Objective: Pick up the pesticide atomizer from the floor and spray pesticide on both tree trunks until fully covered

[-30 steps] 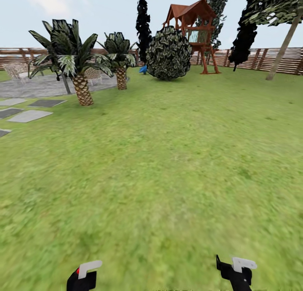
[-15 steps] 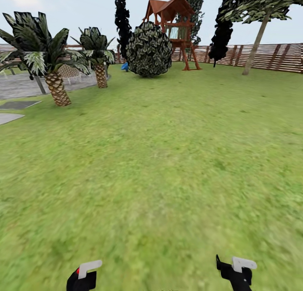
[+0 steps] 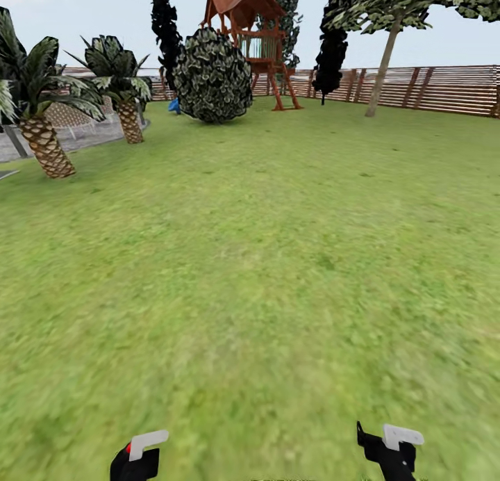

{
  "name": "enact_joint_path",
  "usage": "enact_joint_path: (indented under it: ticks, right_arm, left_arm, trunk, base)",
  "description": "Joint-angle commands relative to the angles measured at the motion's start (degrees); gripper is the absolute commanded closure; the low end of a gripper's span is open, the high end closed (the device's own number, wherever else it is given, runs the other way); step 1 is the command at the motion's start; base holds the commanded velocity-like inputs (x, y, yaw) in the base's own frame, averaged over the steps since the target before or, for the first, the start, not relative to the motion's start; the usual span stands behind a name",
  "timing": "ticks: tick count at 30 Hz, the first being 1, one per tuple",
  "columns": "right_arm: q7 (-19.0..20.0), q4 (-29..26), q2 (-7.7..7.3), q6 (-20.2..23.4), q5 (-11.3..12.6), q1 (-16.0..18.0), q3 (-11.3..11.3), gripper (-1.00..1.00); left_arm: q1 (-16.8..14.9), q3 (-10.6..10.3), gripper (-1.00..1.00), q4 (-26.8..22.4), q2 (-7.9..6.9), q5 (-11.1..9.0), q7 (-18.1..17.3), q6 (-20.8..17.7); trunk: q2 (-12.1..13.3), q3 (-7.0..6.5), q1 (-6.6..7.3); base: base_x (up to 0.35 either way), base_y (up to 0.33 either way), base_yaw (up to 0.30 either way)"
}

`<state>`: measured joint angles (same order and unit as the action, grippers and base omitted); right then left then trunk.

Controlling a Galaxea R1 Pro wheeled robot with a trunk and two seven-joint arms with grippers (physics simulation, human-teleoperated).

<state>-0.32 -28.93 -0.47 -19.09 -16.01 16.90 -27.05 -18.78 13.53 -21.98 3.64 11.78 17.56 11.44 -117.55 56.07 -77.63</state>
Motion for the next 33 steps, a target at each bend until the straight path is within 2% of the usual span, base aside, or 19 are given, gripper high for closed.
enact_joint_path:
  ticks: [1, 33]
  right_arm:
    - [0.0, 0.1, 0.03, -0.2, -0.6, 0.1, -0.3, -1.00]
    - [0.0, 0.1, 0.10, -0.2, -0.6, 0.1, -0.3, -1.00]
  left_arm:
    - [0.0, 0.4, 1.00, 0.0, 0.05, 0.6, 0.1, 0.2]
    - [0.0, 0.4, 1.00, 0.0, 0.05, 0.6, 0.1, 0.2]
  trunk:
    - [0.0, 0.11, 0.01]
    - [0.0, 2.31, 0.01]
  base:
    - [0.000, -0.277, -0.218]
    - [0.000, -0.277, -0.219]
